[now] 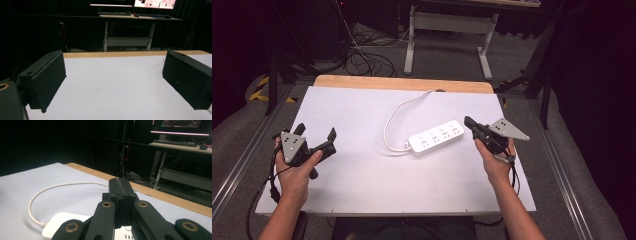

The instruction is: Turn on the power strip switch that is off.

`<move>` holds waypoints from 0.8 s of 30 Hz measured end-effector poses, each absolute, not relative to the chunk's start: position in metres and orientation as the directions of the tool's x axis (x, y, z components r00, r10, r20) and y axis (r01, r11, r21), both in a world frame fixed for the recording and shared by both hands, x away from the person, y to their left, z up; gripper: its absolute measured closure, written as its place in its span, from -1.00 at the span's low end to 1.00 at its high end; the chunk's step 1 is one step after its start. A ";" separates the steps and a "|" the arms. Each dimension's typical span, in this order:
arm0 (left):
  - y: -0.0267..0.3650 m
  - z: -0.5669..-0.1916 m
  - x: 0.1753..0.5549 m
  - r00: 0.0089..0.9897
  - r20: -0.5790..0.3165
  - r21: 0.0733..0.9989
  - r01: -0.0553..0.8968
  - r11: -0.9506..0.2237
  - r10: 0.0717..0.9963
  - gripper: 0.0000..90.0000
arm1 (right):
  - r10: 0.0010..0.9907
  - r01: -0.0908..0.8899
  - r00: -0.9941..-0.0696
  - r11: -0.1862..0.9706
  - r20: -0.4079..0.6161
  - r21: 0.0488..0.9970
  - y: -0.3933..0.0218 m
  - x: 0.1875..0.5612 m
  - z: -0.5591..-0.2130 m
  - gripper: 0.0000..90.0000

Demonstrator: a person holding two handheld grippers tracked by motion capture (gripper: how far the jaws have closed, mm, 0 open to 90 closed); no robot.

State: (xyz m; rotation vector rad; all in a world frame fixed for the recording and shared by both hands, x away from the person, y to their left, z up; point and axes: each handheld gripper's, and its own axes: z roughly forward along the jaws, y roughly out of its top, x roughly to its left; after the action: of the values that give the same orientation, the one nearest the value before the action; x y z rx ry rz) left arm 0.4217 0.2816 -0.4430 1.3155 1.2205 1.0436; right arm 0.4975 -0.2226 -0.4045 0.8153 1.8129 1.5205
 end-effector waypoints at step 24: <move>0.282 -0.443 0.422 0.119 -0.038 0.993 0.115 0.024 0.992 -0.88 | 0.799 0.121 -0.597 0.181 -0.074 0.976 -0.195 0.539 -0.410 1.00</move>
State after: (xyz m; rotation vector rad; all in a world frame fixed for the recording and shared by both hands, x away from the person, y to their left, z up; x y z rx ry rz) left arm 0.4218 0.2816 -0.4434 1.3232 1.2149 1.0411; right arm 0.5393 -0.1946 -0.4103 0.8633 1.8620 1.4548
